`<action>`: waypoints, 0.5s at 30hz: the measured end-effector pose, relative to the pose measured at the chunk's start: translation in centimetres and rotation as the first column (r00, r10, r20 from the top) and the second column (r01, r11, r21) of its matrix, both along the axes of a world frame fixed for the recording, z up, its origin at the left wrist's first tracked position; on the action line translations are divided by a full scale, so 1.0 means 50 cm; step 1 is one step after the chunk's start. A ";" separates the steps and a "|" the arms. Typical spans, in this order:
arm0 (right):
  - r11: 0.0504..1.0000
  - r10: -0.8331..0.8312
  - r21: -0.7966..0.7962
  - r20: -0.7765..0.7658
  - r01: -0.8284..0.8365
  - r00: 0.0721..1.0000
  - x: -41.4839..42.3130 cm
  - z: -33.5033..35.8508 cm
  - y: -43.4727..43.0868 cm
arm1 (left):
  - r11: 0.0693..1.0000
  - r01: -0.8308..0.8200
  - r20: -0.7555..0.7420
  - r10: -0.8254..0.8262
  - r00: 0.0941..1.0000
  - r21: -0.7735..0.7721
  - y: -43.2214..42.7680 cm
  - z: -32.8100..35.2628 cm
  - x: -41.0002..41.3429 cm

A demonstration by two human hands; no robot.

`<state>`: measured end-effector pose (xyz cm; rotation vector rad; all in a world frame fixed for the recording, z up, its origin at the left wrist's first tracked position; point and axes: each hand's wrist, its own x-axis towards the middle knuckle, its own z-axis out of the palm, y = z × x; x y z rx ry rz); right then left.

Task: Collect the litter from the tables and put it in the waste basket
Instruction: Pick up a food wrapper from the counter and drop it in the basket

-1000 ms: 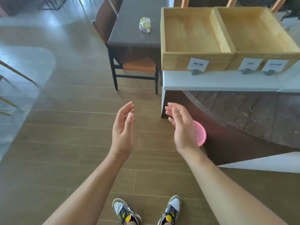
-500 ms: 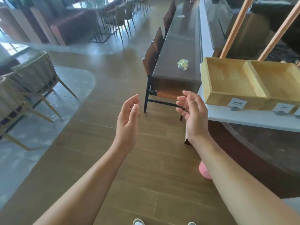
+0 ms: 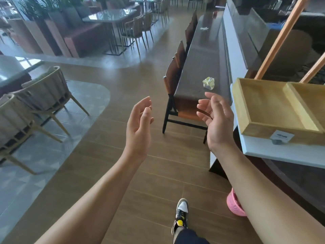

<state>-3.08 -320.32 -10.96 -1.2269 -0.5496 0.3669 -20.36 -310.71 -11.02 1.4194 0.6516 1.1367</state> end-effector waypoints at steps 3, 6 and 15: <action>0.999 -0.025 0.023 -0.034 0.025 0.999 0.063 -0.012 0.060 | 1.000 0.018 0.011 -0.018 1.000 0.012 0.064 -0.001 0.064; 0.999 -0.039 0.017 -0.030 0.040 0.999 0.137 -0.026 0.135 | 0.999 0.032 0.011 -0.033 0.999 0.025 0.142 -0.003 0.144; 0.998 0.007 -0.059 0.065 -0.003 0.998 0.344 -0.031 0.345 | 0.999 0.025 0.024 -0.025 0.999 0.025 0.341 -0.008 0.372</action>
